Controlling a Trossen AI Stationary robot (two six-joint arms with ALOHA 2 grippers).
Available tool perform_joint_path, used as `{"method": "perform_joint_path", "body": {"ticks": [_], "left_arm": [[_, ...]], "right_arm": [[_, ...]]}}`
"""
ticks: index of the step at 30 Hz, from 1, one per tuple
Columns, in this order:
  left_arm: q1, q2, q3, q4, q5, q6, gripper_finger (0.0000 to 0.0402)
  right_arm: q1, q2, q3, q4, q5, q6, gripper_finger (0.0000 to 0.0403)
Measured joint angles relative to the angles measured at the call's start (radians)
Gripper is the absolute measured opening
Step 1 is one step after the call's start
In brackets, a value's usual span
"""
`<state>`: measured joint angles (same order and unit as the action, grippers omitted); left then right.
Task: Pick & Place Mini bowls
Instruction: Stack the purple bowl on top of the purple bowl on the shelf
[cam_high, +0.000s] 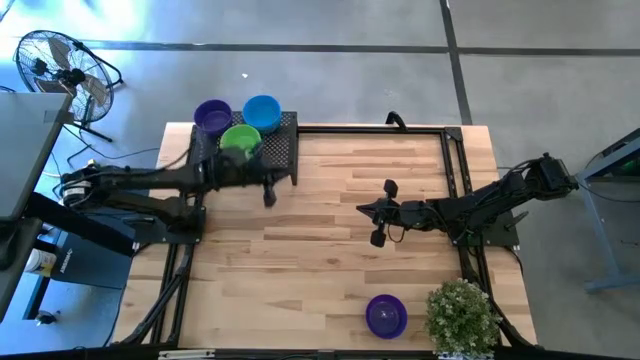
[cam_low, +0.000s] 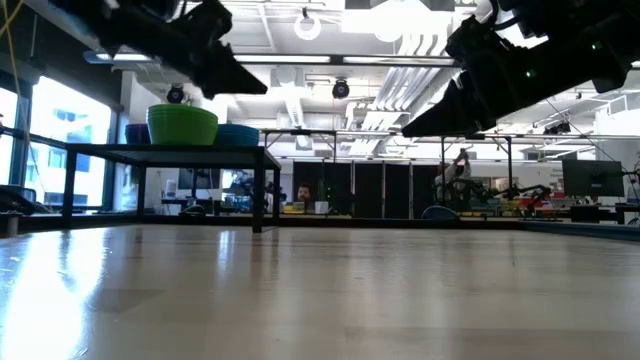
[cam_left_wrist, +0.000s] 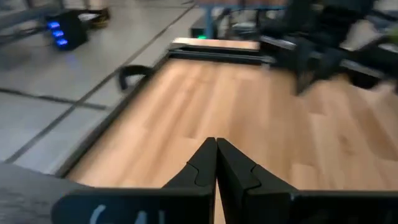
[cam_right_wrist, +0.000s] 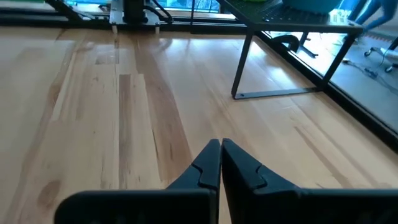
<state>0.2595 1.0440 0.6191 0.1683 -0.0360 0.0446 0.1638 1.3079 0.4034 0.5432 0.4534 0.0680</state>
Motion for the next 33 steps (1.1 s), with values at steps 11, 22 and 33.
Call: {"method": "perform_joint_path", "body": {"ticks": [11,22,33], "left_arm": [[-0.138,0.000,-0.285,0.439,0.000,-0.024,0.0000],[-0.136,0.000,-0.329,0.487,0.048,-0.030,0.0000],[-0.136,0.001,-0.329,0.480,0.048,-0.023,0.0000]], "right_arm": [[0.016,-0.095,0.033,-0.222,-0.072,0.219,0.0035],[0.177,-0.104,0.324,-0.933,-0.153,0.556,0.0103],[0.392,-0.013,0.336,-0.967,-0.373,0.909,0.0177]]}}
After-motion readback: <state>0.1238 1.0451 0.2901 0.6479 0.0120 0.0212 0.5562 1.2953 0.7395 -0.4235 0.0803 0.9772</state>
